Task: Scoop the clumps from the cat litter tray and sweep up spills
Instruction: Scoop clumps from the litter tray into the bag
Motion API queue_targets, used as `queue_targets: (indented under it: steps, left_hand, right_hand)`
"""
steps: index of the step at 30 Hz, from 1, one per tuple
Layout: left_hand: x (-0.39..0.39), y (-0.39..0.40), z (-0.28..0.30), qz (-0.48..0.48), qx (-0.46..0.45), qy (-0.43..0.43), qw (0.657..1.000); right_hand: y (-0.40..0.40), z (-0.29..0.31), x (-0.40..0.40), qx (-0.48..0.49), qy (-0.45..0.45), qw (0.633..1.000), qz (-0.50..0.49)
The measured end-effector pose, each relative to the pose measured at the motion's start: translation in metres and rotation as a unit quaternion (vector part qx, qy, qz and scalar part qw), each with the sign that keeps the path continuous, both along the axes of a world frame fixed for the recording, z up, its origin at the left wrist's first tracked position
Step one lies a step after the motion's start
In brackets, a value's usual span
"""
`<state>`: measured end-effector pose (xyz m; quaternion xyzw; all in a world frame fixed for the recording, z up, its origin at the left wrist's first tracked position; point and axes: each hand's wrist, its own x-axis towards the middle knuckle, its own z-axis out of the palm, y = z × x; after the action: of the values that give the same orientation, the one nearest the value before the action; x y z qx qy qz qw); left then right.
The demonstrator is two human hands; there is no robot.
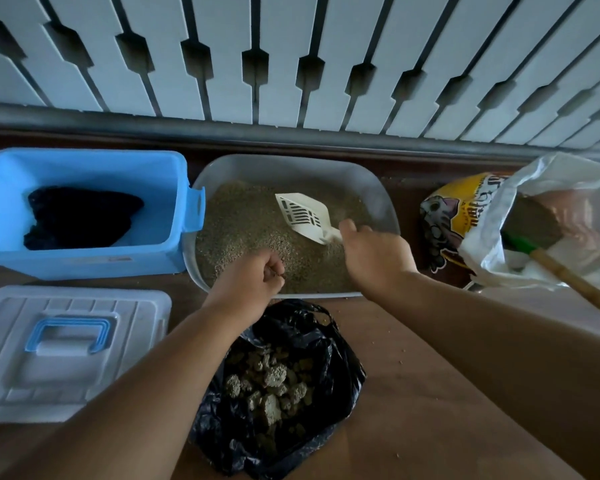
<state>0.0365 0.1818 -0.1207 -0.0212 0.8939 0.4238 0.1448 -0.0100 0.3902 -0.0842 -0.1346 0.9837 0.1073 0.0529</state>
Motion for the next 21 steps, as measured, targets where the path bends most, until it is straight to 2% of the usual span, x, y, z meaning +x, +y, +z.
queue_targets:
  steps: [5,8,10,13,17,21]
  left_hand:
    - [-0.003,-0.004,-0.009,0.038,0.009,-0.014,0.999]
    - [-0.007,-0.005,-0.011,0.051,0.007,-0.024,0.998]
    - [-0.008,-0.005,-0.013,0.052,-0.001,-0.024,0.998]
    - [-0.007,-0.002,-0.016,0.051,-0.012,-0.007,0.999]
    - [-0.003,0.001,-0.018,0.060,-0.024,0.027,0.998]
    - [-0.001,0.004,-0.017,0.079,-0.011,0.034,0.996]
  right_hand:
    - [0.009,0.009,-0.013,-0.011,0.026,0.999,-0.022]
    - [0.028,0.017,-0.027,0.076,0.049,0.995,-0.034]
    - [0.033,0.020,-0.031,0.138,0.015,0.989,-0.059]
    - [0.023,0.025,-0.031,0.165,-0.056,0.982,-0.074]
    - [0.006,0.044,-0.045,0.217,-0.120,0.969,-0.008]
    - [0.013,0.050,-0.059,0.186,-0.215,0.958,0.038]
